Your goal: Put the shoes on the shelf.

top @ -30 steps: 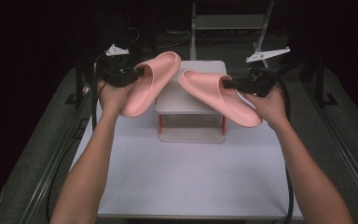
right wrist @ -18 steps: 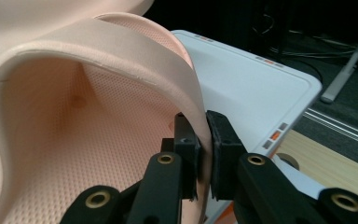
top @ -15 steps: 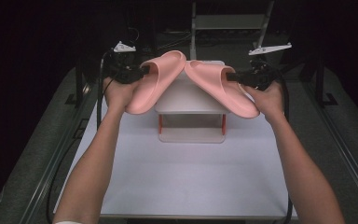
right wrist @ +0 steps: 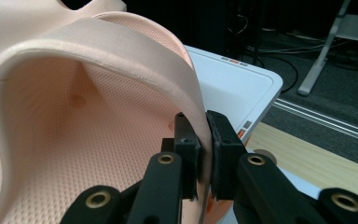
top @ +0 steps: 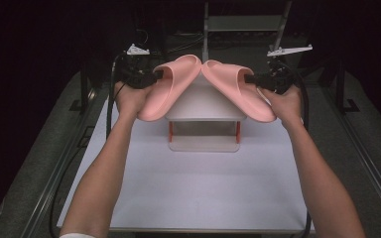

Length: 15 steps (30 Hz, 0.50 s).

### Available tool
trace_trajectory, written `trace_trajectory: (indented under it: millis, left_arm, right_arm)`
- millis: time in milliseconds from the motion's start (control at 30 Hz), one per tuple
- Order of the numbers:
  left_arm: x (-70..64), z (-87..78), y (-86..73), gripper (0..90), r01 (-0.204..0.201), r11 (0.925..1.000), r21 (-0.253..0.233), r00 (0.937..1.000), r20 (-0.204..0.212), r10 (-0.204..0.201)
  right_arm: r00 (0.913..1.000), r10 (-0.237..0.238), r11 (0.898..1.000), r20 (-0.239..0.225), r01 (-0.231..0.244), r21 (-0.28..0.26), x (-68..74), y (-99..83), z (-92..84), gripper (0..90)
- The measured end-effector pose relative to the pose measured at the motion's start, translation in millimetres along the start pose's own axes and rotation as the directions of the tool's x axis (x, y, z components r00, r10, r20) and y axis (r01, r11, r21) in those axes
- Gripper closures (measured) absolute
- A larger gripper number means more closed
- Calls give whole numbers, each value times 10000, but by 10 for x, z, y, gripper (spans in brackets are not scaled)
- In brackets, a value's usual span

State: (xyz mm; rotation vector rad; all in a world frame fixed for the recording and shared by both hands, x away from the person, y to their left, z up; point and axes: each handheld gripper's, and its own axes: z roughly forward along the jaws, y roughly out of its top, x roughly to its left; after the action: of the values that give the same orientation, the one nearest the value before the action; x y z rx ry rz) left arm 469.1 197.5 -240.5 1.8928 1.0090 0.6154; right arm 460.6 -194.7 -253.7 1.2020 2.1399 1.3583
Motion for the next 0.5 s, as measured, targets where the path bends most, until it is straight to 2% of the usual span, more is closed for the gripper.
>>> trace_trajectory:
  millis: [500]
  left_arm:
    - [-24,26,0,807,37,10000,69,10000,-83,-36]
  right_arm:
    - [9988,7,10000,496,-7,8,14,45,33,828]
